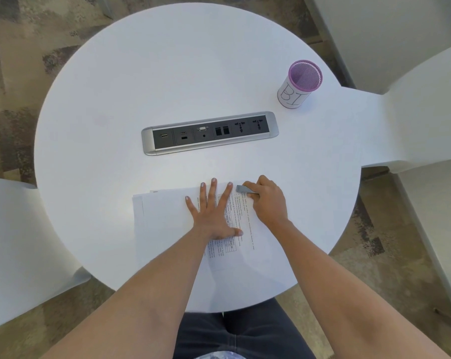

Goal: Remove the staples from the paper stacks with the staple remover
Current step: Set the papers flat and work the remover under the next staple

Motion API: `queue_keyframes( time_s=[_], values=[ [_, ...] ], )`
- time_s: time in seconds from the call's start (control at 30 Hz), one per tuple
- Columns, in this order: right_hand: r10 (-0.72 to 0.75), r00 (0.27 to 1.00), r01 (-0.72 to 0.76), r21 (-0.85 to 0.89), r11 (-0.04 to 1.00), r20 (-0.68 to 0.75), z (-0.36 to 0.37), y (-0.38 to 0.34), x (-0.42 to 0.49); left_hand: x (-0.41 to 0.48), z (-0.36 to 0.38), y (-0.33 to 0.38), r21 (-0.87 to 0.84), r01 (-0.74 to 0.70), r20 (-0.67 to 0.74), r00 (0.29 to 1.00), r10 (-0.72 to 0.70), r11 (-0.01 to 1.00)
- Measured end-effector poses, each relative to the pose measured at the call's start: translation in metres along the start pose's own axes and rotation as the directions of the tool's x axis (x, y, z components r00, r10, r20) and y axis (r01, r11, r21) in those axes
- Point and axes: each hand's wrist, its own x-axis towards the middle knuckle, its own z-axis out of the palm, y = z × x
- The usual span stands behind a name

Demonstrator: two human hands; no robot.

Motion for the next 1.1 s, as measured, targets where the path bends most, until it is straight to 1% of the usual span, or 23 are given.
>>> queue_keyframes(
  time_s=[0.17, 0.27, 0.33, 0.5, 0.57, 0.63, 0.7, 0.8, 0.9, 1.1],
  values=[
    [-0.045, 0.999, 0.045, -0.013, 0.999, 0.004, -0.001, 0.001, 0.006, 0.002, 0.000, 0.000, 0.011, 0.007, 0.010, 1.000, -0.007, 1.000],
    [-0.043, 0.999, 0.043, -0.010, 0.999, 0.005, 0.001, 0.001, 0.008, 0.003, 0.000, 0.000, 0.008, 0.012, 0.013, 1.000, -0.012, 1.000],
    [-0.006, 1.000, 0.006, 0.032, 0.999, 0.016, 0.005, -0.001, 0.006, 0.003, 0.000, 0.000, 0.004, 0.015, 0.018, 1.000, -0.015, 1.000],
    [0.135, 0.991, -0.135, 0.201, 0.970, 0.016, 0.011, -0.006, -0.006, 0.003, -0.002, 0.000, -0.005, 0.028, 0.033, 0.999, -0.028, 1.000],
    [0.155, 0.988, -0.150, 0.216, 0.965, -0.007, 0.011, -0.009, -0.009, 0.002, -0.003, 0.001, -0.004, 0.039, 0.042, 0.998, -0.039, 0.999],
    [0.125, 0.991, -0.115, 0.152, 0.982, -0.057, 0.013, -0.013, -0.011, 0.002, -0.005, 0.002, 0.002, 0.050, 0.056, 0.997, -0.050, 0.999],
    [0.065, 0.991, -0.062, 0.027, 0.998, -0.116, 0.012, -0.018, -0.014, 0.002, -0.007, 0.004, 0.000, 0.056, 0.073, 0.996, -0.056, 0.998],
    [0.004, 0.985, -0.021, -0.100, 0.995, -0.170, 0.012, -0.026, -0.021, 0.001, -0.010, 0.006, -0.014, 0.066, 0.084, 0.994, -0.065, 0.998],
    [-0.029, 0.980, 0.001, -0.140, 0.990, -0.197, 0.015, -0.031, -0.029, 0.001, -0.011, 0.009, -0.029, 0.072, 0.092, 0.993, -0.069, 0.997],
    [-0.083, 0.960, 0.041, -0.158, 0.987, -0.266, 0.022, -0.034, -0.032, 0.002, -0.012, 0.009, -0.015, 0.095, 0.087, 0.992, -0.094, 0.995]
  ],
)
